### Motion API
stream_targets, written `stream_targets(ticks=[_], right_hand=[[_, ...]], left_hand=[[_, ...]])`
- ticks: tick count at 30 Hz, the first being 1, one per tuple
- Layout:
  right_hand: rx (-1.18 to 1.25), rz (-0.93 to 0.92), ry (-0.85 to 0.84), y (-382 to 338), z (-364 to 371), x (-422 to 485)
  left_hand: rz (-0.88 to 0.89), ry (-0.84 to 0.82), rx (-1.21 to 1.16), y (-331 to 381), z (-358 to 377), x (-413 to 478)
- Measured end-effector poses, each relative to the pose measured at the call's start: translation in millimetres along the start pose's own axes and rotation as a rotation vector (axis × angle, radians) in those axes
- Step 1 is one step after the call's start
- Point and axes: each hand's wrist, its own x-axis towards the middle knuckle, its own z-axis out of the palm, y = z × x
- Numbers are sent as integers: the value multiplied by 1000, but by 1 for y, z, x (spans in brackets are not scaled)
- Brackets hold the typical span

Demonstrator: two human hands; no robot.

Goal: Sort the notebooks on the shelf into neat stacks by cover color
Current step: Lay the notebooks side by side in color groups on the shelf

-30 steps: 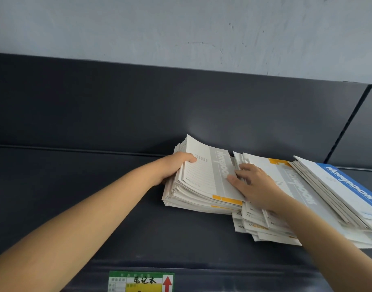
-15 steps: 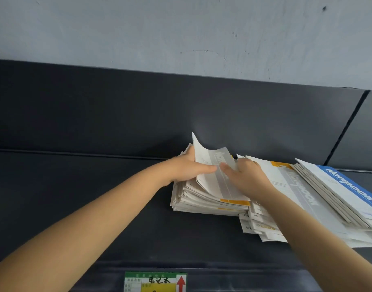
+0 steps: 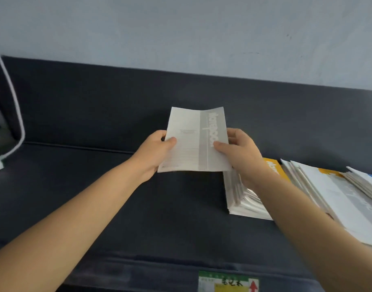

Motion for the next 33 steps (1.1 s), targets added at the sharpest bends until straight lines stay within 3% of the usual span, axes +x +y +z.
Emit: stream_targets(ticks=[3, 7, 13, 15, 18, 20, 25, 33], right_hand=[[57, 107, -101, -3, 57, -2], [-79, 197, -184, 5, 125, -1], [-314, 145, -159, 21, 184, 0], [-459, 119, -143, 29, 192, 0], [-871, 39, -114, 40, 191, 0], [-927, 46, -114, 46, 186, 2], [-896, 54, -172, 47, 174, 1], [-1019, -138, 199, 21, 91, -12]], left_hand=[[-11, -5, 108, -8, -60, -4], [-4, -45, 420, -27, -127, -2], [-24, -124, 661, -61, -183, 12], [-8, -163, 795, -70, -192, 15], [31, -224, 1177, -78, -196, 19], [-8, -281, 1290, -79, -198, 21], [13, -311, 1421, -65, -193, 22], [238, -307, 1134, -31, -92, 15]])
